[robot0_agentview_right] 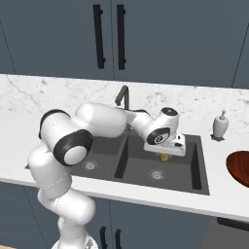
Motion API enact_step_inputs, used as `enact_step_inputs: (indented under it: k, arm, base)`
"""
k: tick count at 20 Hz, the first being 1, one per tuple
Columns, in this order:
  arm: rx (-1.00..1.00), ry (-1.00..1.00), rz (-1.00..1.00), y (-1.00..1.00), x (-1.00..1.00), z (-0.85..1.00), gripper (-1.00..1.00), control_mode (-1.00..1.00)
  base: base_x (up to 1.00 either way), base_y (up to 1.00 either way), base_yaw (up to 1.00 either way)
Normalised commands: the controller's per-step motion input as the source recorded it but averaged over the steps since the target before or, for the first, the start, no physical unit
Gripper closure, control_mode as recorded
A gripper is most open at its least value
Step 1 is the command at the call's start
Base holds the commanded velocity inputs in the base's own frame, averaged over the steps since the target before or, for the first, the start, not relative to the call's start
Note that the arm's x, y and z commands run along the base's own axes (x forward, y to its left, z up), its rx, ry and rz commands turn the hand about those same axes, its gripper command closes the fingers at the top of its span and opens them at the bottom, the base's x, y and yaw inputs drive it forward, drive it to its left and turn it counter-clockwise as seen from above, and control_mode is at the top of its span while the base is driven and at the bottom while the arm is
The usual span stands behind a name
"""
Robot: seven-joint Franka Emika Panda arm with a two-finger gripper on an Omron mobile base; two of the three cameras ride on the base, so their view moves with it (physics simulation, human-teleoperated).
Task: Pick the potato from the sink and place it in the bowl. Then pick the bowl and place it in the microwave. Then close the microwave door and press the start button.
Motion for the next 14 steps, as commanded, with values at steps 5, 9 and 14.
enact_step_inputs:
  k: [5,9,14]
  arm:
    - [-0.23,0.0,-0.17,0.01,-0.38,0.72,1.0,-1.0]
    - [-0.22,0.01,-0.15,0.03,-0.25,0.39,1.0,-1.0]
    - [-0.11,0.0,-0.09,-0.01,-0.19,0.16,1.0,-1.0]
  base:
    - [0.0,0.0,0.0]
    - [0.0,0.0,0.0]
    - [0.0,0.0,0.0]
